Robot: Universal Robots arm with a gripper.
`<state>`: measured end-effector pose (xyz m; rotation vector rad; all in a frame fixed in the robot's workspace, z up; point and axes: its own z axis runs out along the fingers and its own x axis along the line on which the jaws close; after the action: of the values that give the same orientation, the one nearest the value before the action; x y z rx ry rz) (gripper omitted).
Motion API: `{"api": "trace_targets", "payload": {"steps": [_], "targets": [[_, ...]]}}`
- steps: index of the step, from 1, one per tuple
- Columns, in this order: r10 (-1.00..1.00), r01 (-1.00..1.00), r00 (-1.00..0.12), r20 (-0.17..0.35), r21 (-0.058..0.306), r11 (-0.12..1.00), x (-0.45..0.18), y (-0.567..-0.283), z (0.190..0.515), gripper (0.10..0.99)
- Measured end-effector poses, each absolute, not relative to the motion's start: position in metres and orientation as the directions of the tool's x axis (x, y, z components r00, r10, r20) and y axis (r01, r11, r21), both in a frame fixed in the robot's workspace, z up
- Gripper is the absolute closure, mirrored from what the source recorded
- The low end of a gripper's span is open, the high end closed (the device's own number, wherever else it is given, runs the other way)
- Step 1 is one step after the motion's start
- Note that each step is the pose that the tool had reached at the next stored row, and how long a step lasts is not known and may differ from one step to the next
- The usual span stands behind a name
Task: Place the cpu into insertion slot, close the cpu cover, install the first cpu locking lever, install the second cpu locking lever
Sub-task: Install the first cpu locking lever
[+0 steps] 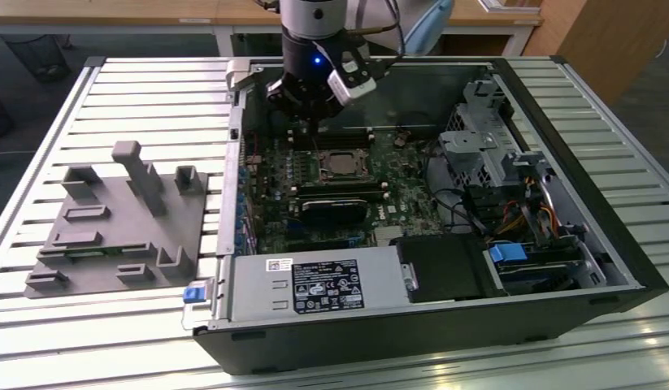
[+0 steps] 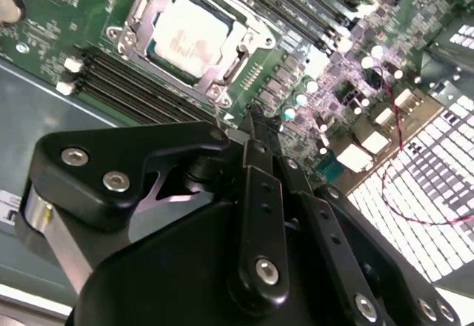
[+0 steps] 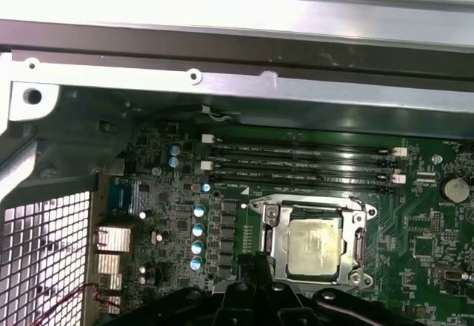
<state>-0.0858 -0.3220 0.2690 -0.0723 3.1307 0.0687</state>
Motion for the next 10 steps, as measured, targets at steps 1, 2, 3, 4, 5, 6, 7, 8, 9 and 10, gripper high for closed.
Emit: {"api": "trace_targets", "payload": {"steps": [1, 2, 3, 4, 5, 6, 7, 8, 9, 10], "targets": [[-0.046, -0.046, -0.999, -0.010, 0.044, 0.998, -0.086, -0.322, 0.269, 0.980], [-0.046, -0.046, -0.999, -0.010, 0.044, 0.998, -0.087, -0.322, 0.268, 0.980], [-0.046, -0.046, -0.999, -0.011, 0.043, 0.998, -0.088, -0.322, 0.266, 0.980], [-0.046, -0.046, -0.999, -0.011, 0.043, 0.998, -0.090, -0.322, 0.265, 0.980], [-0.046, -0.046, -0.999, -0.013, 0.043, 0.998, -0.093, -0.322, 0.264, 0.980], [-0.046, -0.047, -0.999, -0.014, 0.043, 0.998, -0.096, -0.322, 0.263, 0.980], [-0.046, -0.047, -0.999, -0.016, 0.043, 0.998, -0.099, -0.322, 0.262, 0.980], [-0.046, -0.047, -0.999, -0.016, 0.044, 0.998, -0.100, -0.321, 0.261, 0.980], [-0.046, -0.047, -0.999, -0.016, 0.043, 0.998, -0.100, -0.321, 0.261, 0.980], [-0.046, -0.047, -0.999, -0.016, 0.043, 0.998, -0.100, -0.321, 0.260, 0.980]]}}
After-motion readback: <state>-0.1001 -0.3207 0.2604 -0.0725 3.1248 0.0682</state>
